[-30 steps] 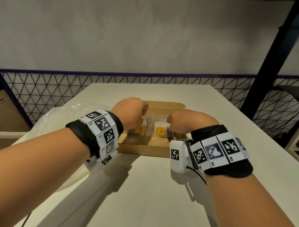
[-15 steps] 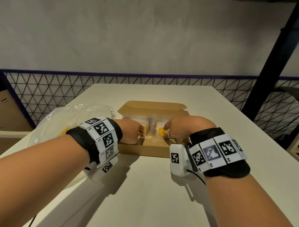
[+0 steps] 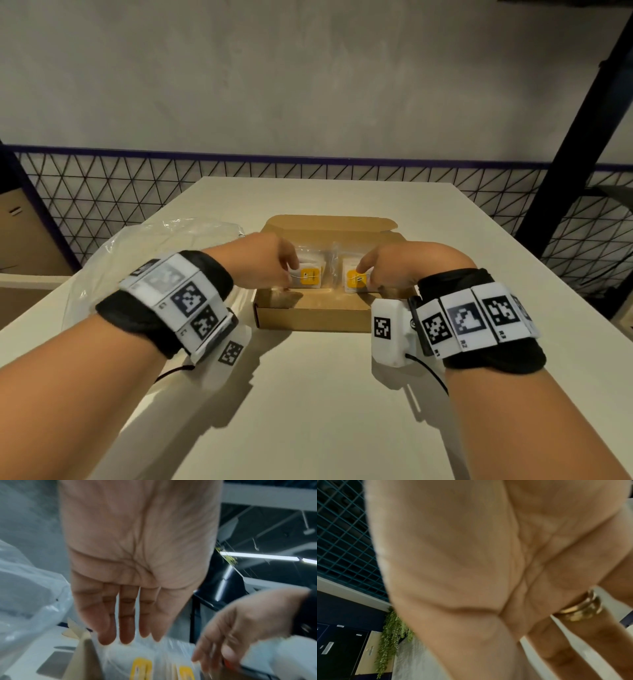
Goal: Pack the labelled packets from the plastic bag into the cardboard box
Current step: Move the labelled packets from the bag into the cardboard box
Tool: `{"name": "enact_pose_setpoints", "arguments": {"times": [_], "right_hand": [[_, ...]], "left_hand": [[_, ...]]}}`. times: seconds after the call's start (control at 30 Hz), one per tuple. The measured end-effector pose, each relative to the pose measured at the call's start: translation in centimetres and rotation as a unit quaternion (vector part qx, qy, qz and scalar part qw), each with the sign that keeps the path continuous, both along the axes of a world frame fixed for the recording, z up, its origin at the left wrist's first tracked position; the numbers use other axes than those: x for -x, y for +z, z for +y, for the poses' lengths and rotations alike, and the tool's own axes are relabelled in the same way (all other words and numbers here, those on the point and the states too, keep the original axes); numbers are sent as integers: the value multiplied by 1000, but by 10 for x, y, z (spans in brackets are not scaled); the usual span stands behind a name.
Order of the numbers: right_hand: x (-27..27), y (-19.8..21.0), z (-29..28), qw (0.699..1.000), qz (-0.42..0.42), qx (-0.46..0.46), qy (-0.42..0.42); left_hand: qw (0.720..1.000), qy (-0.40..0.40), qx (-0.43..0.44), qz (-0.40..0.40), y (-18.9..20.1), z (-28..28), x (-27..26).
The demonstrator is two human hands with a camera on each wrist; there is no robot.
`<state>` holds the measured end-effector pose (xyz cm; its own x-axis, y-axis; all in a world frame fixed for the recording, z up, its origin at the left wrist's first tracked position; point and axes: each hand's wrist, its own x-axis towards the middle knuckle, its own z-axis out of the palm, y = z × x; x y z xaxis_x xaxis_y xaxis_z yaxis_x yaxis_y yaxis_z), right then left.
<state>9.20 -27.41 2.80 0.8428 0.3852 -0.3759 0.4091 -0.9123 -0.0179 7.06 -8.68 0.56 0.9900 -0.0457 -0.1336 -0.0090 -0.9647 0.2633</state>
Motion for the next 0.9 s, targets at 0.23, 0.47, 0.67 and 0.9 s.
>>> {"name": "enact_pose_setpoints", "arguments": {"times": [0.23, 0.47, 0.67, 0.9], "right_hand": [[2, 7, 1, 1000, -20, -21, 11], [4, 9, 2, 999, -13, -47, -2], [6, 10, 2, 999, -8, -47, -2], [6, 12, -1, 998, -8, -65, -10]], "left_hand": [[963, 229, -13, -141, -3, 37, 3], [963, 257, -80, 11, -12, 47, -1], [958, 230, -162, 56, -4, 33, 3], [966, 179, -186, -13, -5, 28, 4]]}}
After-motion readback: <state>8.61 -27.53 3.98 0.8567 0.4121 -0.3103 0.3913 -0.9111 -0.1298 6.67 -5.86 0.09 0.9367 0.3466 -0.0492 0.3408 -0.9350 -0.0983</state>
